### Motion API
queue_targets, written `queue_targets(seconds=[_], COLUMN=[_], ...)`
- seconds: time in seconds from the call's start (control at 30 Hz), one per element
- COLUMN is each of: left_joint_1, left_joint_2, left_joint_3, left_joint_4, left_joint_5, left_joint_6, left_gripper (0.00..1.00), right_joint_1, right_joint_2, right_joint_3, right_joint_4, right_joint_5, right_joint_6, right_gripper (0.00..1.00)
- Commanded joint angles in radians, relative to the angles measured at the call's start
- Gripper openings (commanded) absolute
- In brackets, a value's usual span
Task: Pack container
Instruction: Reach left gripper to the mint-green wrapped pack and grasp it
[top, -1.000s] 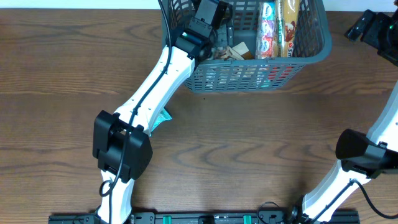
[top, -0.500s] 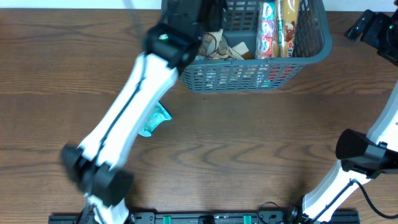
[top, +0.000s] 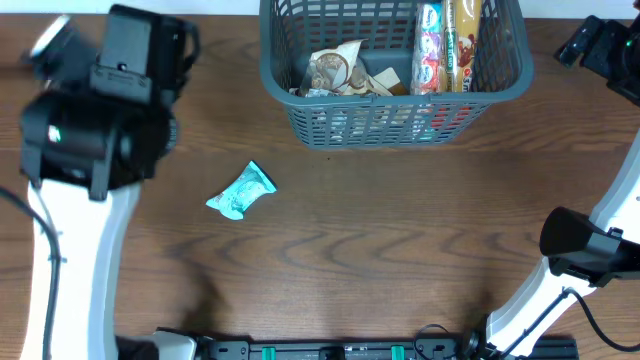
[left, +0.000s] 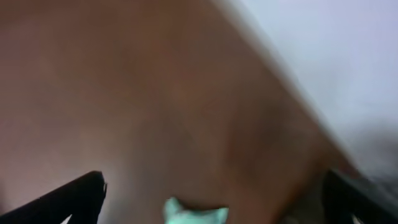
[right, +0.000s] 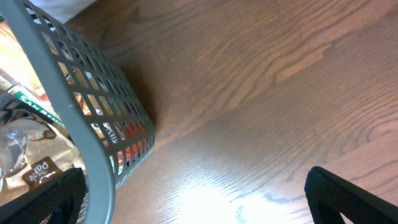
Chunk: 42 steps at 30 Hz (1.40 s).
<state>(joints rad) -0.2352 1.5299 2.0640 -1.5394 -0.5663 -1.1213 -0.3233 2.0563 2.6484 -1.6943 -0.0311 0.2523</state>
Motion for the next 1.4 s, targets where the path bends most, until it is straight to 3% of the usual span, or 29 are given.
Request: queue_targets(seconds=[0.0, 0.27, 0.53, 0.87, 1.37], left_joint_1=[0.089, 0.134, 0.134, 0.134, 0.059], left_joint_2=[0.018, 0.019, 0.019, 0.019, 0.122], left_joint_3=[-0.032, -0.157, -0.507, -0.866, -0.914], left_joint_4=[-0.068, 0.097, 0.379, 0.691, 0.795], left_joint_5=[0.095, 0.24, 0.511, 0.668, 0.735], left_joint_6=[-0.471, -0.493, -0.592, -0.651, -0.892], left_gripper=[0.99, 0.99, 0.99, 0.99, 0.99], right_joint_1=[-0.004, -0.004, -0.004, -0.004, -0.004], right_joint_2=[-0.003, -0.003, -0.003, -0.003, -0.003], right_joint_3=[-0.001, -0.001, -0.001, -0.001, -0.001], right_joint_4=[-0.003, -0.003, -0.003, -0.003, -0.003], right_joint_5=[-0.003, -0.003, -0.003, -0.003, -0.003], right_joint_6=[-0.006, -0.006, -0.006, -0.006, -0.006], right_gripper=[0.99, 0.99, 0.99, 0.99, 0.99])
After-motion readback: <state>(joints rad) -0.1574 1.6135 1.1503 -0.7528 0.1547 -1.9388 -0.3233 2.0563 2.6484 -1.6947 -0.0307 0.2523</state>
